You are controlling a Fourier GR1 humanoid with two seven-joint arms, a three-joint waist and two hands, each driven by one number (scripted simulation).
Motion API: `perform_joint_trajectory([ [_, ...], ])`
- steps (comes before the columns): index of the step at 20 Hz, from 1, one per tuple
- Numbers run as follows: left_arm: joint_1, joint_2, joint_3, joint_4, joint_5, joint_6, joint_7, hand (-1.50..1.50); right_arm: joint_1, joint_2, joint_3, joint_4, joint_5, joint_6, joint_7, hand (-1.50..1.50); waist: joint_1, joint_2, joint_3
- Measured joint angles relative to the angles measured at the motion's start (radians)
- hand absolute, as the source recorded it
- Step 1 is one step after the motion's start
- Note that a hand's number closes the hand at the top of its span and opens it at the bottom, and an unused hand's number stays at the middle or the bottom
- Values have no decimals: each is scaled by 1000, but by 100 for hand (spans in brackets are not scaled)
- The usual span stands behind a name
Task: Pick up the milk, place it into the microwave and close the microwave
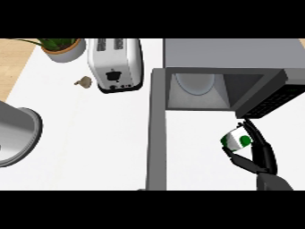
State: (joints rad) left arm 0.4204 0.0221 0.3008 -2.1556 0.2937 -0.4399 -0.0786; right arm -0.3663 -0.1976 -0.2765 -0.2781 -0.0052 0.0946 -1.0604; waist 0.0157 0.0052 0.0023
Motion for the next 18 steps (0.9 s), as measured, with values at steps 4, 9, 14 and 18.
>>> perform_joint_trajectory([
  [4,4,7,15,13,13,-8,-12,-150,-5,13,-4,-24,-22,39,9,150,0,-2,0],
  [9,-2,13,30,19,24,-18,-12,-150,-9,26,-7,-48,-49,76,27,150,-2,-2,0],
  [14,4,0,37,40,0,-26,-40,-150,3,57,25,-100,-58,119,58,150,-7,-5,-1],
  [18,5,0,51,37,19,-34,-32,-150,11,82,35,-184,-88,131,95,150,-12,-7,-2],
])
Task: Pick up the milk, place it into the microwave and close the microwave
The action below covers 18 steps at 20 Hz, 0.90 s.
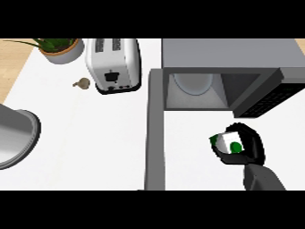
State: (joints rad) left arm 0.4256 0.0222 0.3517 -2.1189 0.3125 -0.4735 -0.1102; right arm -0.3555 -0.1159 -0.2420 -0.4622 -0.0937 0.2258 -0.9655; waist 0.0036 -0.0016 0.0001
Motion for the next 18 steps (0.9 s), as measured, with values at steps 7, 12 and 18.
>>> perform_joint_trajectory([
  [7,-10,12,38,12,22,-7,13,-150,118,51,92,-307,-13,10,122,150,-11,-4,-1],
  [12,10,3,39,12,22,-25,-1,-150,271,94,215,-628,-17,-46,280,150,-14,-5,-2],
  [18,22,1,55,27,35,-60,-18,-150,447,111,405,-995,-62,-193,482,150,-11,-4,-1],
])
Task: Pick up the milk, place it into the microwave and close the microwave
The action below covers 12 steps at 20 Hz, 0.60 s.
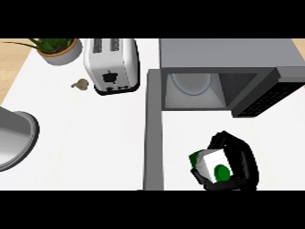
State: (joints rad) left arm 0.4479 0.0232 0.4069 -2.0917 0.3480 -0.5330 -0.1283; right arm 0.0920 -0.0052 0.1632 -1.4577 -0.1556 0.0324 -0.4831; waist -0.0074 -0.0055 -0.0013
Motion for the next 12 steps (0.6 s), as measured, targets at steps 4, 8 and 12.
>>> perform_joint_trajectory([
  [4,16,-2,8,9,8,-19,-17,-150,51,3,97,-151,-5,-118,95,150,5,2,0],
  [8,-1,1,30,37,3,-26,-22,-150,44,4,149,-224,16,-208,166,150,8,3,1],
  [12,-11,22,71,43,41,-35,-5,-150,-41,5,206,-226,29,-324,210,150,12,4,1],
])
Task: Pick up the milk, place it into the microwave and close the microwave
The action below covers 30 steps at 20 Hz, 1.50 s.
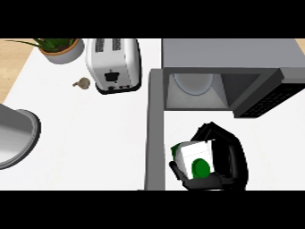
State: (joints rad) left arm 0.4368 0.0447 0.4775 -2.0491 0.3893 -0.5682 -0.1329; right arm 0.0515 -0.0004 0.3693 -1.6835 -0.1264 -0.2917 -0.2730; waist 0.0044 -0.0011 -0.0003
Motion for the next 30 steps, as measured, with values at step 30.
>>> perform_joint_trajectory([
  [30,-100,76,99,160,19,-82,5,-150,-795,-35,-419,1153,-38,-121,-378,150,28,11,2],
])
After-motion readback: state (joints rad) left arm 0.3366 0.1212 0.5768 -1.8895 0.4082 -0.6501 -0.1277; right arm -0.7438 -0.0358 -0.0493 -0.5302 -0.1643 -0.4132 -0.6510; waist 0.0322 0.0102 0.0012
